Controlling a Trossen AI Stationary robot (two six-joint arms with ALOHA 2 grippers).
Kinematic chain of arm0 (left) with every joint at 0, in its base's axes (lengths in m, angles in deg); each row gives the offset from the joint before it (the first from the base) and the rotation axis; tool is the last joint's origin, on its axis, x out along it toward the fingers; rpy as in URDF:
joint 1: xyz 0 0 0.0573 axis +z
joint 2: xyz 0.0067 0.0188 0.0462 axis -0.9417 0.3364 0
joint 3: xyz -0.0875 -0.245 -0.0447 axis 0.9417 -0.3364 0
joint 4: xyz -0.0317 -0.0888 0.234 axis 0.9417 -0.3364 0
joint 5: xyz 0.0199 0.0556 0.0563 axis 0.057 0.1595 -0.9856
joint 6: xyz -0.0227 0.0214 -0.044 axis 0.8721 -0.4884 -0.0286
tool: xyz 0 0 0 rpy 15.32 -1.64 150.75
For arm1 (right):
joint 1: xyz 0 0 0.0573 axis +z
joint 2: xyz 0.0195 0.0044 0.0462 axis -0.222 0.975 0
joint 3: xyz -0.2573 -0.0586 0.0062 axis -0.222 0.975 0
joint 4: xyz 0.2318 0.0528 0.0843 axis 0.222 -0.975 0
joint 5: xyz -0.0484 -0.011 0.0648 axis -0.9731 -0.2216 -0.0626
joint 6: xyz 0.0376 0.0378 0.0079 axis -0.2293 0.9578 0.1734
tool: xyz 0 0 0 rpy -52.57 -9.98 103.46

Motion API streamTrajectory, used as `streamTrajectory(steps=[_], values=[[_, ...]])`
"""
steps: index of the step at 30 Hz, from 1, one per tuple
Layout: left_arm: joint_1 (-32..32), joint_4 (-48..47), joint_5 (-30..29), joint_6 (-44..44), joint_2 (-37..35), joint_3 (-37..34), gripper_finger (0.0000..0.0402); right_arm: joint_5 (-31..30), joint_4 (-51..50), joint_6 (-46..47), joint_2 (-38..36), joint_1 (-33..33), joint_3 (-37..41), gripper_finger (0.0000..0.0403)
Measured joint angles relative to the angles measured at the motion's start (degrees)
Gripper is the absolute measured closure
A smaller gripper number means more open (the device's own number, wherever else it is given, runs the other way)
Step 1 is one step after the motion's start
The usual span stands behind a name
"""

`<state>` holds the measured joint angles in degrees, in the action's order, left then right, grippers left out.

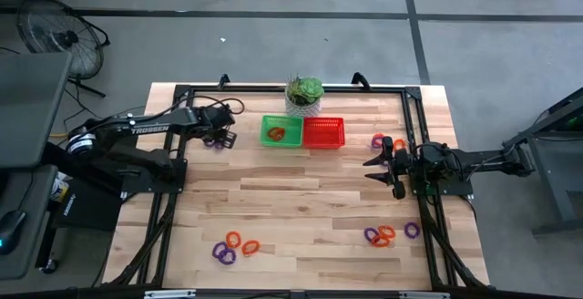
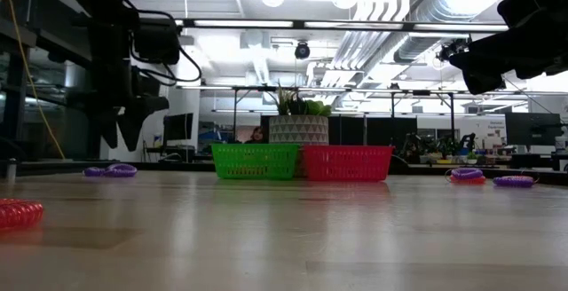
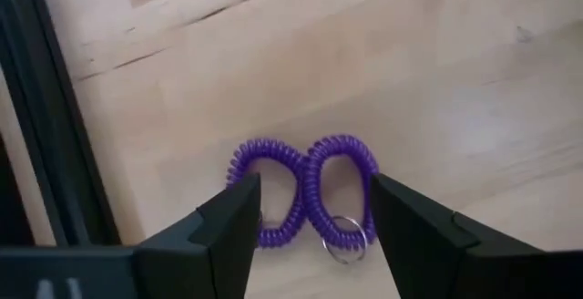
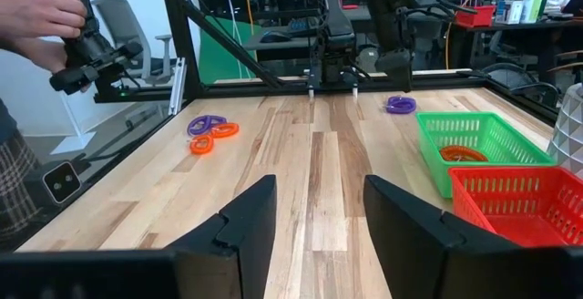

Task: Sort spring keychains
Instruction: Put the purple spring keychain into the orange bin

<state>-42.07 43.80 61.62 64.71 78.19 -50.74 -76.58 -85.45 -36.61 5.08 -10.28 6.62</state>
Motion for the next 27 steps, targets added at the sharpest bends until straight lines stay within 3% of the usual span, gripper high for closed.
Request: streamTrajectory(steps=[12,27], values=[[-0.12,3.12,-0.1,-14.54,6.12,0.0,0.0196,-0.01,0.02,-0.01,0.0,0.0,-0.01,0.0241],[0.68,7.56,-0.88,-18.55,11.73,0.15,0.0195,0.0,0.02,0.0,0.0,0.0,-0.01,0.0246]])
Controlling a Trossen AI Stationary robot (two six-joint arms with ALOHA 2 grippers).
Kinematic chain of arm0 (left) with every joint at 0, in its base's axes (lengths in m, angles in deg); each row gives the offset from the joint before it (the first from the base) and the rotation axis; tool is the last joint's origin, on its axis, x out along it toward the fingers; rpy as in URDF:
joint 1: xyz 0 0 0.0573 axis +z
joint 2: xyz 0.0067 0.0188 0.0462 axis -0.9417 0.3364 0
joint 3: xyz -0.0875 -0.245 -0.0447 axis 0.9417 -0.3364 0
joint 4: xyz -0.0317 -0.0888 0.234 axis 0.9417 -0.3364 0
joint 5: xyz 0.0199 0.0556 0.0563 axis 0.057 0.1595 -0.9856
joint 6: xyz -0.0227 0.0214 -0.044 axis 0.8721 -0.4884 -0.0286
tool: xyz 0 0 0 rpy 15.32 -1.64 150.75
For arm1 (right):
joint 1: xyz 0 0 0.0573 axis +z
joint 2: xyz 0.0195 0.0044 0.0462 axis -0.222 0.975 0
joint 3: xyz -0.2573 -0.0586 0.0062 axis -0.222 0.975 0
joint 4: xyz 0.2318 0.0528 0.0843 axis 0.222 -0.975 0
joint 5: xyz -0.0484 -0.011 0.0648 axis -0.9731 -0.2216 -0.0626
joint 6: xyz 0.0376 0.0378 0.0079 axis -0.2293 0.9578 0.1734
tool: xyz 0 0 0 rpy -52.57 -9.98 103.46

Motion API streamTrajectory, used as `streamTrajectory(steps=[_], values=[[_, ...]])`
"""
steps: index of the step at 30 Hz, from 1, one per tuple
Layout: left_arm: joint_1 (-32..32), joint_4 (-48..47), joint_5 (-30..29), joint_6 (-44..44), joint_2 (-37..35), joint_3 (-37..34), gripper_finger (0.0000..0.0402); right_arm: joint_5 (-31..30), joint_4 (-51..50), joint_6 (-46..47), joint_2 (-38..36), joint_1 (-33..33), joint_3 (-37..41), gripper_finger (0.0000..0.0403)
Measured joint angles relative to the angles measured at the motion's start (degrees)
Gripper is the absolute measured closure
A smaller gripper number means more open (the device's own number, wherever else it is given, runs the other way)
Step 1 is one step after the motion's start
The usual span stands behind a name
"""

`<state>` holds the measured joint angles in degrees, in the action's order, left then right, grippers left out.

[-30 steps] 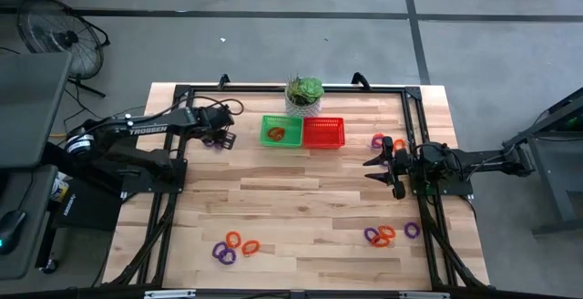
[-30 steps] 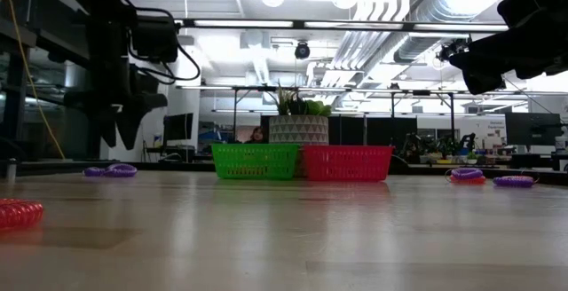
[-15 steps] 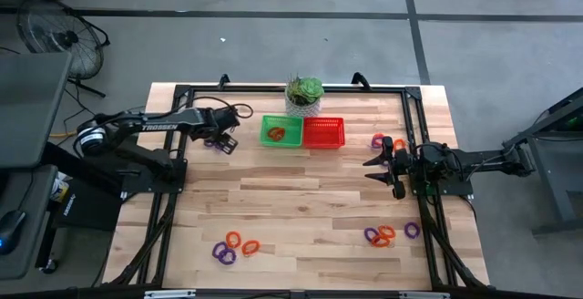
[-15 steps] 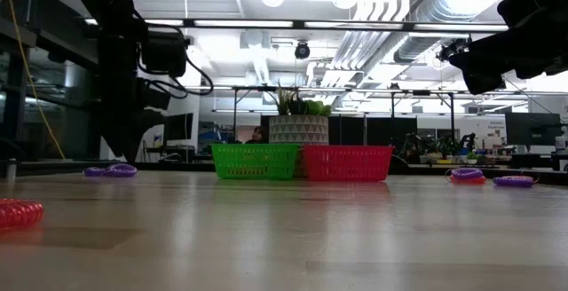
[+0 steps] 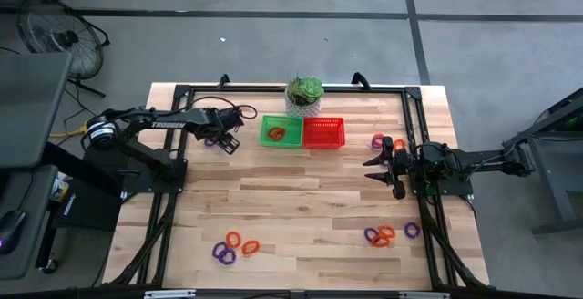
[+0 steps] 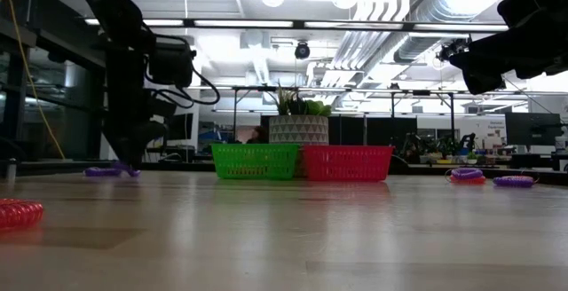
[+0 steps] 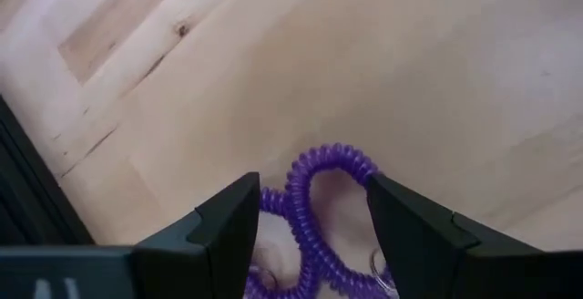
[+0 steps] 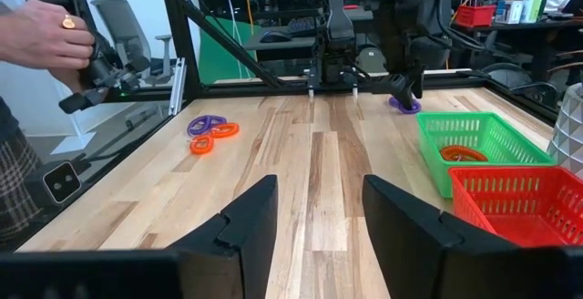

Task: Sort spring keychains
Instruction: Put the purple spring keychain into the orange bin

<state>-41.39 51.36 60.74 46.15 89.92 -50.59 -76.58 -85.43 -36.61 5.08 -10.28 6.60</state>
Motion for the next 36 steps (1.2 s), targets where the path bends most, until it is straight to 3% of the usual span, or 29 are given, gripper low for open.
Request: streamTrajectory(steps=[36], values=[[0.68,-2.08,3.52,-1.48,-0.71,0.81,0.0196,-0.01,0.0,0.0,0.0,0.0,0.01,0.0246]])
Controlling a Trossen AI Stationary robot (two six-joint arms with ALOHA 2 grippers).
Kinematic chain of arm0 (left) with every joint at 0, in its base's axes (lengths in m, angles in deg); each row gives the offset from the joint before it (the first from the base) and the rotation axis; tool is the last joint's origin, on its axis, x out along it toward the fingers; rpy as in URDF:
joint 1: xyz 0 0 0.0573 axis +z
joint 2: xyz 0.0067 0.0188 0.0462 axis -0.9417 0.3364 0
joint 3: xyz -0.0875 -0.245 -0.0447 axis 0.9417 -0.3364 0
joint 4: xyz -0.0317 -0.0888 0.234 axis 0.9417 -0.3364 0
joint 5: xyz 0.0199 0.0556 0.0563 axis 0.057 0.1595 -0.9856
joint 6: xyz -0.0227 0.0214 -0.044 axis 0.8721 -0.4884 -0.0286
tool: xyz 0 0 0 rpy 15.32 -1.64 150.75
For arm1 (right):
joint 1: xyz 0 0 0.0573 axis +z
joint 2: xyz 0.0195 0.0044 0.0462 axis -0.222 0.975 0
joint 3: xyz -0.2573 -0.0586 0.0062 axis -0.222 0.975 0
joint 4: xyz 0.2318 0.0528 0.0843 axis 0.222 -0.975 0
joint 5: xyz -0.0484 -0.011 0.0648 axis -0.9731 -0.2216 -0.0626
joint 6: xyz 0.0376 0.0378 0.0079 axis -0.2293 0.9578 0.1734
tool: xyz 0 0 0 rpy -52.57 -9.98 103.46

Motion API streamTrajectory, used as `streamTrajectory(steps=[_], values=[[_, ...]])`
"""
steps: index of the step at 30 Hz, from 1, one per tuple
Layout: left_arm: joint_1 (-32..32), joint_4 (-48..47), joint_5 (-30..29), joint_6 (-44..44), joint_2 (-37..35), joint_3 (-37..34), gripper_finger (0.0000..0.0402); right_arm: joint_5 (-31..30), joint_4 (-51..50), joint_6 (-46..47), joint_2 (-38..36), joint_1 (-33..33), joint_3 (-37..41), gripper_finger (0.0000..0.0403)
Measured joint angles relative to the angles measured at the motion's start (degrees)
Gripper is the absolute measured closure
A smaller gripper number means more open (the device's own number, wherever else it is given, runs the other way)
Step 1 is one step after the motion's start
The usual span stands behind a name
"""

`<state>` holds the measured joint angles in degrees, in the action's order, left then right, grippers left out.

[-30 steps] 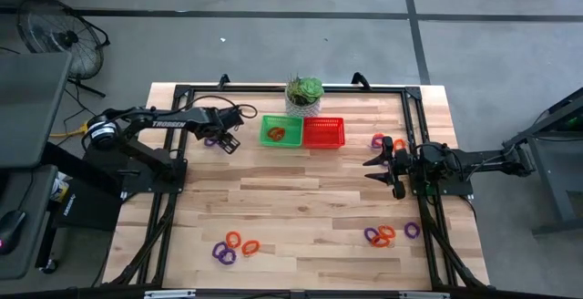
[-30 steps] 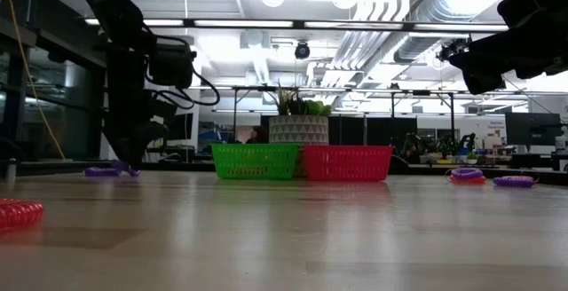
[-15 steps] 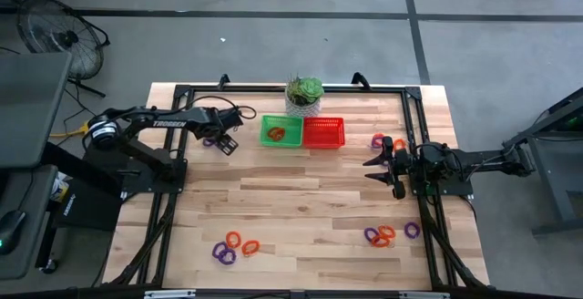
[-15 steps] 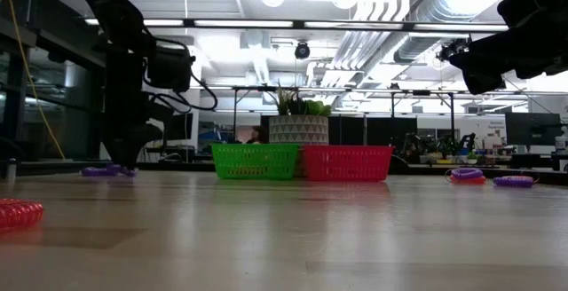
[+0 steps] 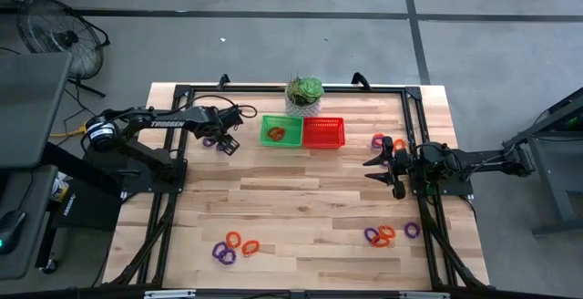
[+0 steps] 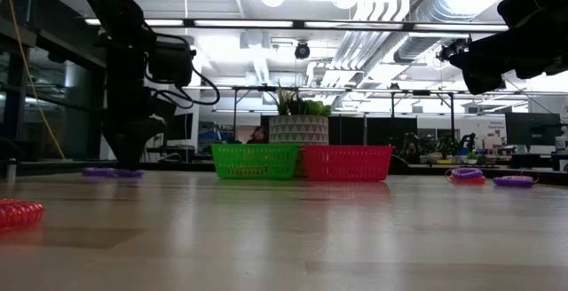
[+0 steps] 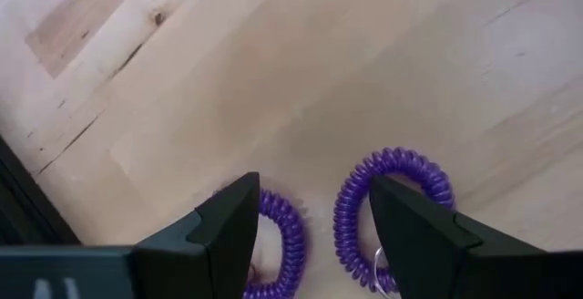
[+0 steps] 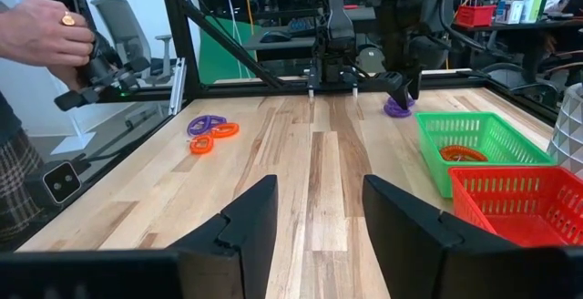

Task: Sort spring keychains
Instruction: Put the purple spring keychain into the orange bin

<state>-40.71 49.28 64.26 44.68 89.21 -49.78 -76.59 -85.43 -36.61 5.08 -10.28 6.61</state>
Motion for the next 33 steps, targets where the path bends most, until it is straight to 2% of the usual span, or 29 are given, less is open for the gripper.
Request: streamTrajectory(steps=[15,26,33], values=[[-1.95,0.26,2.45,-1.97,3.93,0.22,0.0204,0.01,0.0,0.0,0.02,0.0,0.0,0.0246],[-1.92,0.8,5.3,-2.97,4.02,0.17,0.0317,0.01,0.0,0.0,0.02,0.0,-0.01,0.024],[-1.92,0.76,6.14,-2.99,4.02,0.13,0.0363,0.0,0.0,0.0,0.02,0.0,0.0,0.0246]])
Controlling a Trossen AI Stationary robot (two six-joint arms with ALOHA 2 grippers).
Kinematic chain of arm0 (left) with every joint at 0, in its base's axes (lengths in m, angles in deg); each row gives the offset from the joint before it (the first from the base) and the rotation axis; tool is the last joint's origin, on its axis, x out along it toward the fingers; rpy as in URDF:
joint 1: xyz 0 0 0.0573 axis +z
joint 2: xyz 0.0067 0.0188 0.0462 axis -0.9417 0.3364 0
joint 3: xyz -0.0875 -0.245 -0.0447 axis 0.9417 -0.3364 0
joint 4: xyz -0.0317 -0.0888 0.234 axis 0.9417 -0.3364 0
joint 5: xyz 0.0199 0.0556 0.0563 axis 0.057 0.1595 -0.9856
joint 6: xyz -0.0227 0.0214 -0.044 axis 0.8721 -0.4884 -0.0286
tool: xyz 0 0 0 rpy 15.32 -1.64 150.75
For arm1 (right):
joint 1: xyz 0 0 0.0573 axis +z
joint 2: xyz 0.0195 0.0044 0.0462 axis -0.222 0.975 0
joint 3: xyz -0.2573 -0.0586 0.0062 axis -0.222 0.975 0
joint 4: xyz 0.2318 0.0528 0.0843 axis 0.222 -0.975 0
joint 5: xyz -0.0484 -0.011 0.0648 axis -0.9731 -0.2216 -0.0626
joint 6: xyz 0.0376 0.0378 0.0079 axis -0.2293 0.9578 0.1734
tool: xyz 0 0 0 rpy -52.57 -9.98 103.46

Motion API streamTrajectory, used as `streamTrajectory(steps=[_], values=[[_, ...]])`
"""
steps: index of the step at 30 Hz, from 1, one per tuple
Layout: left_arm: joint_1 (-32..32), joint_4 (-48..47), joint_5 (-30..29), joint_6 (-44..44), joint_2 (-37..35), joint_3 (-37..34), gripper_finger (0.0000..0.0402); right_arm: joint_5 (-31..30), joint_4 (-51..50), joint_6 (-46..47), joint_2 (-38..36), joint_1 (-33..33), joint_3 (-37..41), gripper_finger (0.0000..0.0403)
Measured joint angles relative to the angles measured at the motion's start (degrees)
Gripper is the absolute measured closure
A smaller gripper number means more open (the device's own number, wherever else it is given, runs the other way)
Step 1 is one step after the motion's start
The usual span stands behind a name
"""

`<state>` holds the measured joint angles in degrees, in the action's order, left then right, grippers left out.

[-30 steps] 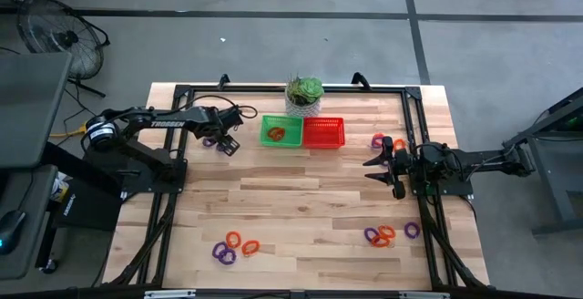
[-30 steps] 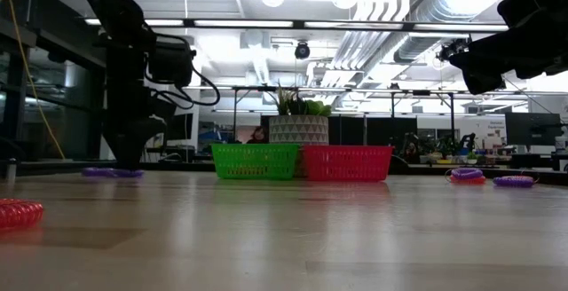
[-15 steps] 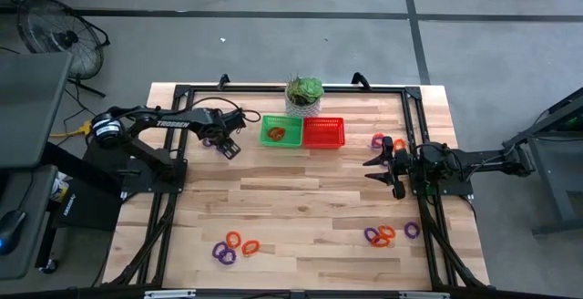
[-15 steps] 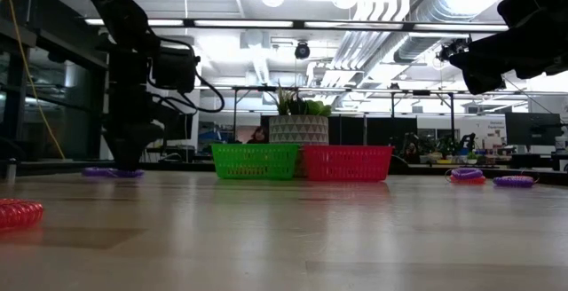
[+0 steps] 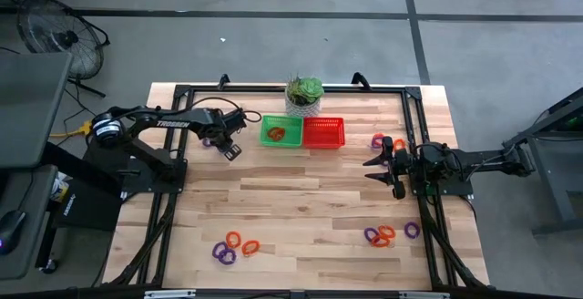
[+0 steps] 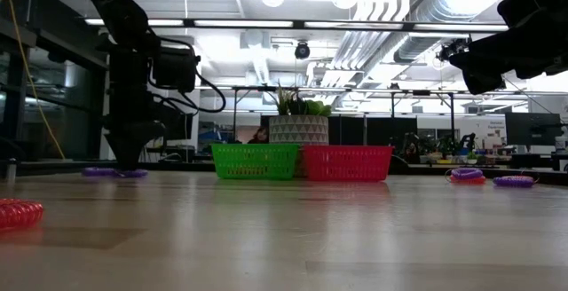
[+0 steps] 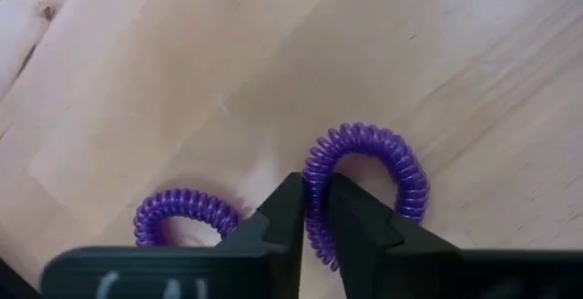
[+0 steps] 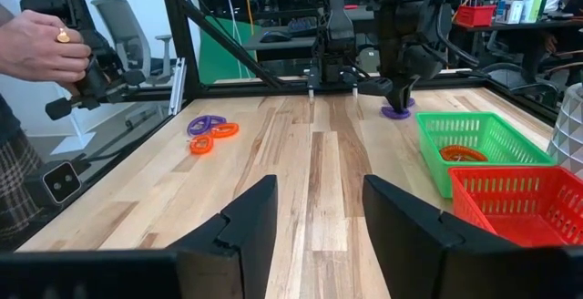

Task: Sort spring keychains
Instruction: Put the purple spring keychain into the orange bin

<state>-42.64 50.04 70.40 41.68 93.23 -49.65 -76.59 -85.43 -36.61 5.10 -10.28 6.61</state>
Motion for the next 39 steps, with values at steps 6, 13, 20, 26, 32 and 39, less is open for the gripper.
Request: streamTrajectory(steps=[6,13,20,26,32,39], values=[[-0.02,0.27,-0.16,0.0,-0.29,-0.01,0.0393,0.01,0.0,-0.02,-0.02,0.0,0.01,0.0244],[-0.02,-1.21,0.11,0.02,-4.1,0.93,0.0398,-0.01,0.0,0.0,0.0,0.0,-0.01,0.0241],[0.0,-3.83,0.5,0.17,-7.95,4.69,0.04,-0.01,0.0,0.0,0.0,0.0,0.01,0.0246],[-0.07,-4.41,3.92,0.0,-9.4,6.93,0.0401,-0.01,0.0,0.0,-0.02,0.0,0.01,0.0241],[-0.09,-2.79,8.48,-0.58,-9.38,8.99,0.0401,0.01,0.0,0.0,-0.02,0.0,-0.01,0.0242],[-0.97,4.14,14.68,-1.48,-9.38,10.63,0.0402,0.01,0.0,0.0,-0.02,0.0,0.0,0.0246]])
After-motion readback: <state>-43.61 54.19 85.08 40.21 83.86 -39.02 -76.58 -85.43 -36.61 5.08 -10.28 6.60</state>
